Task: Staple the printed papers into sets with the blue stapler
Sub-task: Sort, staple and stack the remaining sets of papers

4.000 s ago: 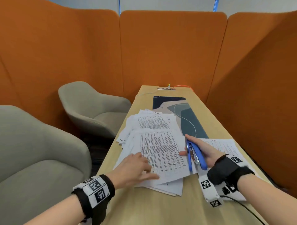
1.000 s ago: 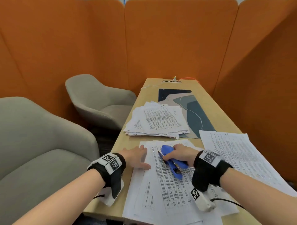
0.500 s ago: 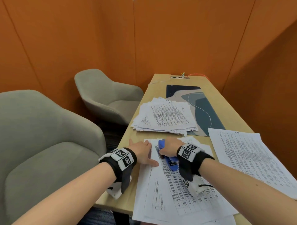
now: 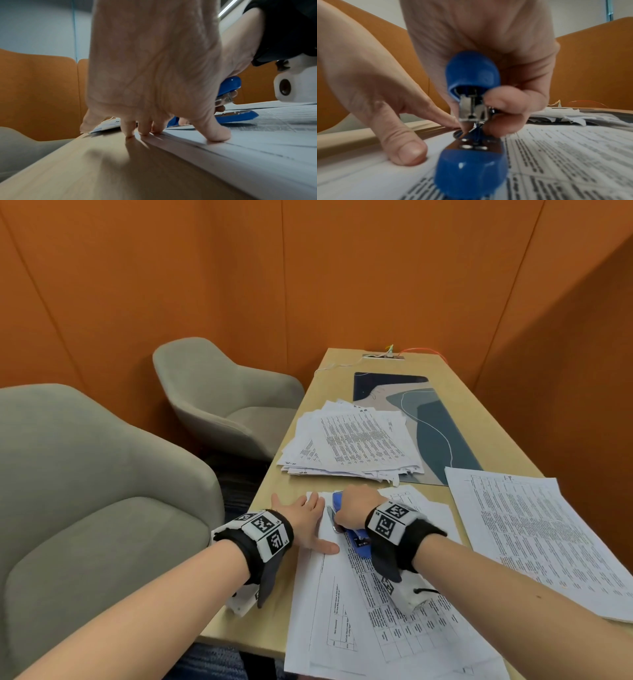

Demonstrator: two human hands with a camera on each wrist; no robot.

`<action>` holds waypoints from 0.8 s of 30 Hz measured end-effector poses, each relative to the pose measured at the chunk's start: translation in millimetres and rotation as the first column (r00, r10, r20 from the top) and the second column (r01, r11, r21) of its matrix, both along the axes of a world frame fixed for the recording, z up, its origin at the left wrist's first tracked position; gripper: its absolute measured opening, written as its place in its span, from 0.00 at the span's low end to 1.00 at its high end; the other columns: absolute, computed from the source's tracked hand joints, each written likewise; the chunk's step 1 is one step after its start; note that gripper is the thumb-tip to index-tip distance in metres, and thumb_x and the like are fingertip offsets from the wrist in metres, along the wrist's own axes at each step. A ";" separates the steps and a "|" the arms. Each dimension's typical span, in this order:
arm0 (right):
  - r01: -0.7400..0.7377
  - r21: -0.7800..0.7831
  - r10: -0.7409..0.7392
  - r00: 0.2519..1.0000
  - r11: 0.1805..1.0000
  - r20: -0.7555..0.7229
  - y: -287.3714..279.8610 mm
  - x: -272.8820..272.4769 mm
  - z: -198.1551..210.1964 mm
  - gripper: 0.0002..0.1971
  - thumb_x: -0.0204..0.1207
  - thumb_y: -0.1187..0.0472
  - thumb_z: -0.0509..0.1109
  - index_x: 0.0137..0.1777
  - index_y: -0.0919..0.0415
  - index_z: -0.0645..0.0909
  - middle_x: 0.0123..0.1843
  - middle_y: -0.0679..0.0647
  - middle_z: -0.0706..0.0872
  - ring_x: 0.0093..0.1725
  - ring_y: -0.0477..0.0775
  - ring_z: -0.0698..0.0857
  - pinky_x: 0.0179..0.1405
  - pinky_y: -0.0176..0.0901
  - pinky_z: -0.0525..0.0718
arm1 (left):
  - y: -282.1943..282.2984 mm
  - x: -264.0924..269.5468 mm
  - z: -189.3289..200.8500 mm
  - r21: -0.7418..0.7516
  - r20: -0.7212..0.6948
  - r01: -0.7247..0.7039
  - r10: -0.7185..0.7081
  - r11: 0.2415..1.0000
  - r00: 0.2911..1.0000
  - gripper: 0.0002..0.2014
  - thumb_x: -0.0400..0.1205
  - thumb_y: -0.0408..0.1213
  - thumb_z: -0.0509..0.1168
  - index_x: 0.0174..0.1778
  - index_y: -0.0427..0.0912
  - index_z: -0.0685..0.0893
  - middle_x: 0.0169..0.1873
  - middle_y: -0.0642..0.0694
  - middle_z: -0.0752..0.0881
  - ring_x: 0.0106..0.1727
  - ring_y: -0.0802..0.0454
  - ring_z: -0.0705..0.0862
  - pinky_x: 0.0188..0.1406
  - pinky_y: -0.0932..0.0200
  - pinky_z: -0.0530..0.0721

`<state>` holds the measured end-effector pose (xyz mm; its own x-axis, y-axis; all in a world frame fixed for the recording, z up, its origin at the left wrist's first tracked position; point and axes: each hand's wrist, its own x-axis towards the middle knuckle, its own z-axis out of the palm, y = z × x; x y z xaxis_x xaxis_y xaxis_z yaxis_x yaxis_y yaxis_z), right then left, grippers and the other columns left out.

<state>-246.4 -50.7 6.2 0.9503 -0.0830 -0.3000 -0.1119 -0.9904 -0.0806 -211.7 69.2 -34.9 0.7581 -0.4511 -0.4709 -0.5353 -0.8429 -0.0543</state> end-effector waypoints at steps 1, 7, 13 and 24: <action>-0.009 -0.004 0.009 1.000 1.000 0.009 1.7 -0.1 0.9 0.08 0.80 0.58 0.64 0.43 0.61 0.75 0.58 0.59 0.85 0.58 0.58 0.85 0.48 0.44 0.80 | 0.3 -0.1 -0.5 -0.005 -0.002 0.000 0.000 1.000 1.000 0.53 0.76 0.71 0.54 0.84 0.42 0.37 0.85 0.47 0.39 0.85 0.49 0.42 0.74 0.20 0.45; 0.047 0.095 -0.051 0.998 0.994 0.046 2.0 2.2 -4.3 0.10 0.81 0.56 0.63 0.41 0.61 0.73 0.54 0.60 0.84 0.58 0.59 0.85 0.47 0.44 0.81 | 2.5 -3.3 1.7 -0.025 -0.024 -0.013 0.012 1.000 1.000 0.52 0.77 0.70 0.54 0.84 0.41 0.36 0.84 0.46 0.37 0.85 0.49 0.40 0.75 0.22 0.44; 0.151 0.232 -0.139 0.988 0.961 -0.067 -16.2 -10.2 -12.0 0.17 0.78 0.46 0.62 0.43 0.61 0.74 0.41 0.54 0.78 0.38 0.56 0.79 0.31 0.40 0.73 | 1.8 -5.9 4.6 -0.021 -0.032 -0.025 0.024 0.999 0.999 0.53 0.76 0.71 0.55 0.84 0.40 0.36 0.84 0.46 0.38 0.85 0.50 0.41 0.76 0.23 0.48; 0.246 0.240 -0.267 0.962 0.939 0.060 -1.5 -6.5 -35.4 0.22 0.83 0.49 0.57 0.70 0.64 0.67 0.68 0.61 0.79 0.67 0.62 0.79 0.60 0.48 0.75 | -3.4 -3.5 2.6 0.042 -0.006 -0.010 0.010 0.999 1.000 0.53 0.77 0.71 0.54 0.84 0.41 0.35 0.84 0.45 0.38 0.85 0.46 0.42 0.76 0.23 0.45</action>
